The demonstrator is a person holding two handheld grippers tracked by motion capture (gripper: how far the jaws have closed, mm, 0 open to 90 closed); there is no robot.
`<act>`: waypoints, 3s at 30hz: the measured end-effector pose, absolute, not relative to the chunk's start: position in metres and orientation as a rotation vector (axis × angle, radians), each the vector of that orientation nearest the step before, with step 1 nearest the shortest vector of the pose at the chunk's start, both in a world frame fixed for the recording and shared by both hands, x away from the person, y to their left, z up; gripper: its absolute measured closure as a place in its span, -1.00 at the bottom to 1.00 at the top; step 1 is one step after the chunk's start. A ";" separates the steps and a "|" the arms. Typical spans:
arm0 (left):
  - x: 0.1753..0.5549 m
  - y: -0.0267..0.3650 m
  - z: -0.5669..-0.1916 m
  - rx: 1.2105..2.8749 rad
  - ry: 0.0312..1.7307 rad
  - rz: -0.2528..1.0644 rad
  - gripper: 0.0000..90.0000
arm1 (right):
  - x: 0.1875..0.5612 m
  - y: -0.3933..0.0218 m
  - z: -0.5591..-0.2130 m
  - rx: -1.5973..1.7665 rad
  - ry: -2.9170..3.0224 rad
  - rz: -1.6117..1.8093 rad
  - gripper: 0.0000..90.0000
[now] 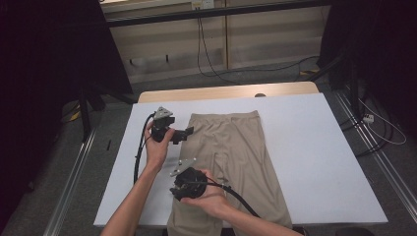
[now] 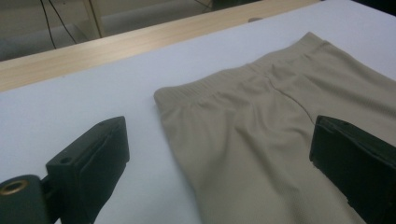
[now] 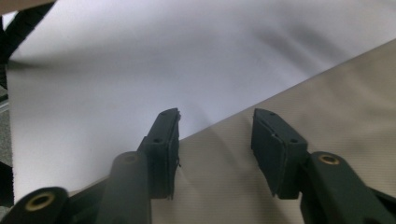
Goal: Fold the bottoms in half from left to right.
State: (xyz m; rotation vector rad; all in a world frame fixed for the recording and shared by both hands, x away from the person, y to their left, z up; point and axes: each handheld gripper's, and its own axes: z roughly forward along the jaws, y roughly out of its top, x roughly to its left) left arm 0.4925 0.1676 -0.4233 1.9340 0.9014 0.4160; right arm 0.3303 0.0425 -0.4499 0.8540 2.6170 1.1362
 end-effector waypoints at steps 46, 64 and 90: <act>0.578 0.152 -0.460 1.963 1.155 0.208 0.37 | 0.315 0.031 -0.448 0.911 2.601 1.213 1.00; 0.575 0.150 -0.448 1.898 1.155 0.178 0.90 | 0.316 0.030 -0.444 0.897 2.569 1.288 1.00; 0.560 0.217 -0.408 1.774 1.255 0.239 0.90 | 0.310 0.050 -0.400 0.794 2.532 1.527 1.00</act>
